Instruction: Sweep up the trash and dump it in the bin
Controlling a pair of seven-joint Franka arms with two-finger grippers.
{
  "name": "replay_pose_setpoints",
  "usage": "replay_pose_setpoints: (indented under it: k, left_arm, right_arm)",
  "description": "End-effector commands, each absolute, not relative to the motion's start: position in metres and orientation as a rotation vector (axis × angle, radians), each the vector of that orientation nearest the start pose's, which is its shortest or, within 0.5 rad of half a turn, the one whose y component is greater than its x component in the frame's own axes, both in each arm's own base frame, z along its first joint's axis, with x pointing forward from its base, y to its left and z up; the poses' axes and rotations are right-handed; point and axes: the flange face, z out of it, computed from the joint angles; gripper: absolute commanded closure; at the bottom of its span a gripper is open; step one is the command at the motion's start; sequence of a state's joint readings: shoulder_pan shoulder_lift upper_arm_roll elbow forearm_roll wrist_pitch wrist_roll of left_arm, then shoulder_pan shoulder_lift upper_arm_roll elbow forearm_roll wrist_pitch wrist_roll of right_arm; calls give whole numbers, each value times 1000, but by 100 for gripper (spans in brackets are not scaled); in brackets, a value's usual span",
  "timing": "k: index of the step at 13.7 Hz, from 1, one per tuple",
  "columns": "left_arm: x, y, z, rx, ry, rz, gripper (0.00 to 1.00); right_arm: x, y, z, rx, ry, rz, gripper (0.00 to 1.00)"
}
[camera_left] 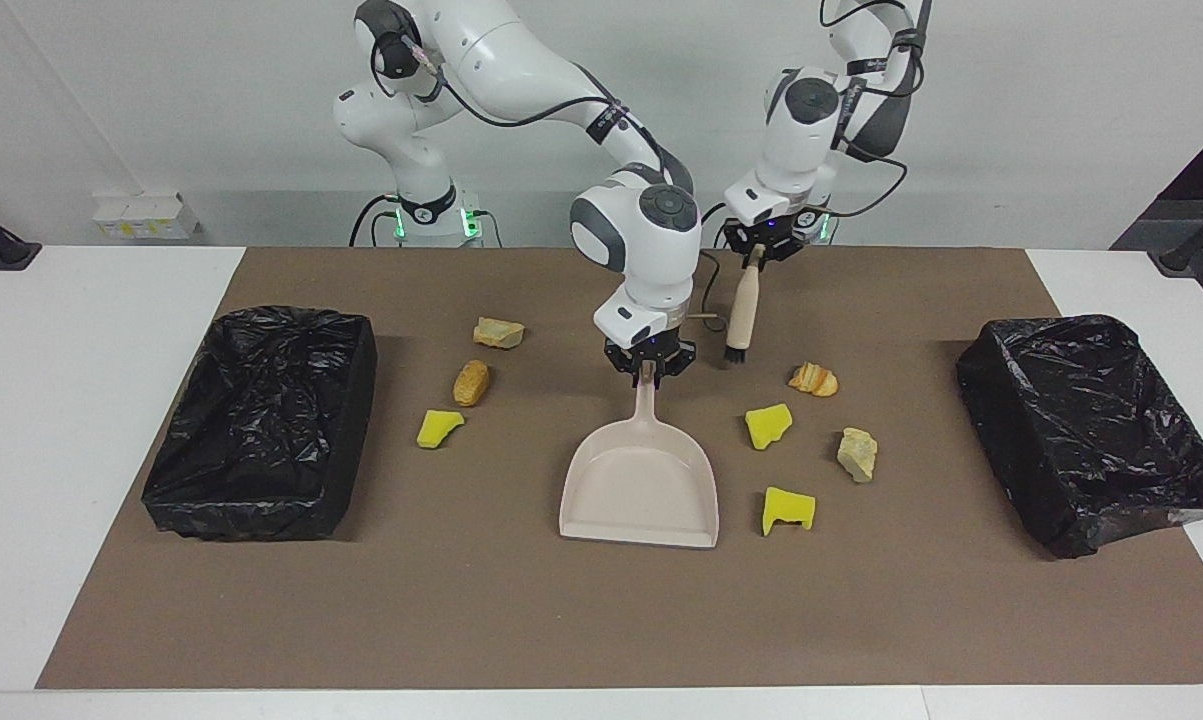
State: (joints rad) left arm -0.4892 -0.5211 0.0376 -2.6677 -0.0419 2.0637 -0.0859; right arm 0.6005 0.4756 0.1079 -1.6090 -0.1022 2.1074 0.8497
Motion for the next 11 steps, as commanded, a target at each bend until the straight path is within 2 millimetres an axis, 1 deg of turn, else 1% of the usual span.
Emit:
replay_pose_setpoints:
  k: [1, 2, 3, 4, 5, 6, 7, 8, 9, 10, 11]
  left_arm:
    - [348, -98, 398, -3143, 593, 114, 100]
    - [366, -83, 400, -3144, 601, 113, 100]
    - [385, -73, 402, -3144, 605, 119, 100]
    - [404, -63, 408, -3147, 581, 105, 100]
    - [418, -52, 411, -3155, 537, 98, 100]
    - [425, -40, 412, -3167, 459, 86, 100]
    - [424, -33, 408, -3180, 358, 99, 100]
    - [419, -33, 406, -3189, 205, 135, 100]
    - [413, -37, 404, -3187, 38, 184, 100]
    - [408, -39, 401, -3174, -94, 226, 100]
    - [403, -42, 394, -3161, -201, 238, 100]
  right_arm:
    - [521, 431, 371, -3128, 155, -107, 100]
    - [519, 430, 385, -3123, 124, -130, 100]
    - [521, 424, 400, -3114, 66, -155, 100]
    - [528, 411, 418, -3108, -21, -184, 100]
    - [534, 400, 430, -3102, -140, -206, 100]
    - [538, 392, 438, -3096, -320, -219, 100]
    - [542, 382, 436, -3084, -552, -197, 100]
    - [545, 376, 435, -3046, -771, -180, 100]
    - [549, 369, 432, -3013, -884, -146, 100]
    - [552, 361, 430, -2992, -969, -126, 100]
    - [555, 356, 428, -2951, -1110, -111, 100]
